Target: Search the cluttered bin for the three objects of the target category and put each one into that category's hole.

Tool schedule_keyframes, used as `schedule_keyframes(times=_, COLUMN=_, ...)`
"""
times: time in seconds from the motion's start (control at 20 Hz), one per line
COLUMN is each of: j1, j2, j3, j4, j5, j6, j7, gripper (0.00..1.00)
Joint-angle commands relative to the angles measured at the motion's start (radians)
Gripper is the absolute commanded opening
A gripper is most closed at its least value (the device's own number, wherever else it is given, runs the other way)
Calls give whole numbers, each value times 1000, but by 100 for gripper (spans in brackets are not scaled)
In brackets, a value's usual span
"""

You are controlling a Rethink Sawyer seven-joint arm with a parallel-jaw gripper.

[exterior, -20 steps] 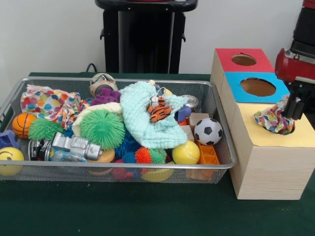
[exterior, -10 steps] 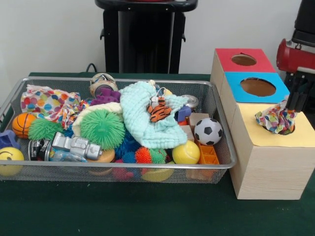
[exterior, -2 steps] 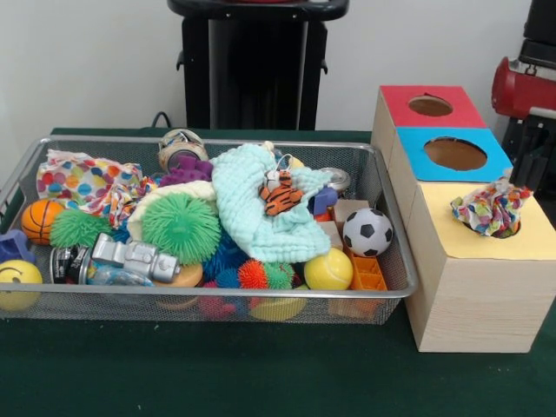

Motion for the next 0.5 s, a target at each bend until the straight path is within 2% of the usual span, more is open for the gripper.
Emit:
schedule_keyframes(times=0.05, j1=-23, j2=26, j3=60, j4=98, j5=10, j6=43, j7=242, gripper=0)
schedule_keyframes(times=0.5, j1=-7, j2=55, j3=55, j4=102, j5=6, j6=9, j7=257, gripper=0)
